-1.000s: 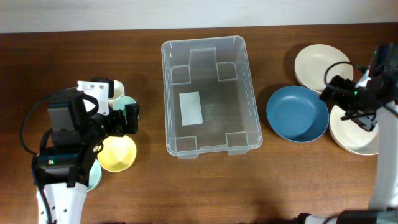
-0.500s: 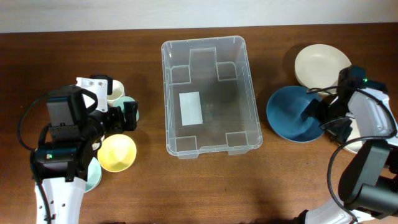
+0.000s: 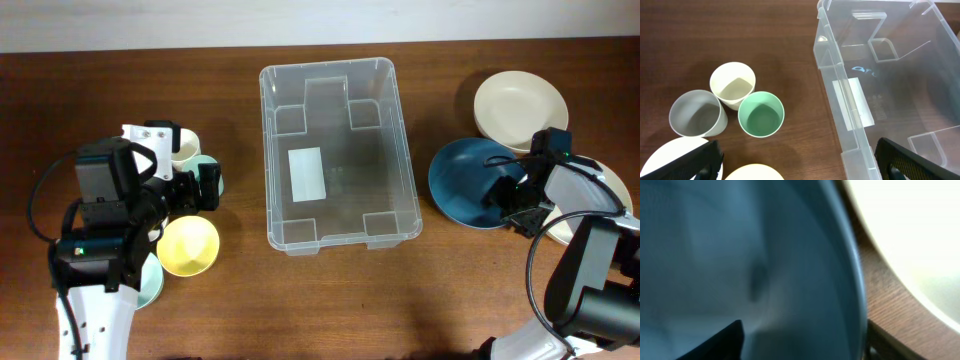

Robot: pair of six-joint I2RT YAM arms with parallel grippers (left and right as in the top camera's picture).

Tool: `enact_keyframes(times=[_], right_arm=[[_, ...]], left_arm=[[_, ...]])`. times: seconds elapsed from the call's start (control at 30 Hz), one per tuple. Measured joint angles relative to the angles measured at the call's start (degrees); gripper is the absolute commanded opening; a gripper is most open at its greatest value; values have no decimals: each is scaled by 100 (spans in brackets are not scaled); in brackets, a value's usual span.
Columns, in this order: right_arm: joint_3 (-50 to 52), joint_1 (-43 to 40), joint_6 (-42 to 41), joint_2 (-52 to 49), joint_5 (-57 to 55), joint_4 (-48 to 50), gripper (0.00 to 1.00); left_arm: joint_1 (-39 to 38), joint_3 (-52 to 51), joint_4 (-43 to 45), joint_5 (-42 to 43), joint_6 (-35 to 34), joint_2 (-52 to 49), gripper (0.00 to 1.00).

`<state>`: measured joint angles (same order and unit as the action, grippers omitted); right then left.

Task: Pack container
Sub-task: 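Move the right gripper to the blue plate and grasp its rim, then lift the blue plate with the right gripper and lower it into the bin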

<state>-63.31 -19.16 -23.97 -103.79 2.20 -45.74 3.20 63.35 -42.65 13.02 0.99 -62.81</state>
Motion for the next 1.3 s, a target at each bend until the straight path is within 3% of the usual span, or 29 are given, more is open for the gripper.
enact_keyframes(times=[0.27,0.77,1.13,1.3], right_arm=[[0,0,-15,0,-4,0,26],[0,0,-24,-184,-17,122,26],[-24,-4,-179,-181,289,385,4],[-46,-17,-179,-153,538,420,4]], left_arm=[[0,0,-2,-15,0,0,99],[0,0,0,-22,0,0,100],[0,0,0,-22,0,0,99],[0,0,0,-39,0,0,99]])
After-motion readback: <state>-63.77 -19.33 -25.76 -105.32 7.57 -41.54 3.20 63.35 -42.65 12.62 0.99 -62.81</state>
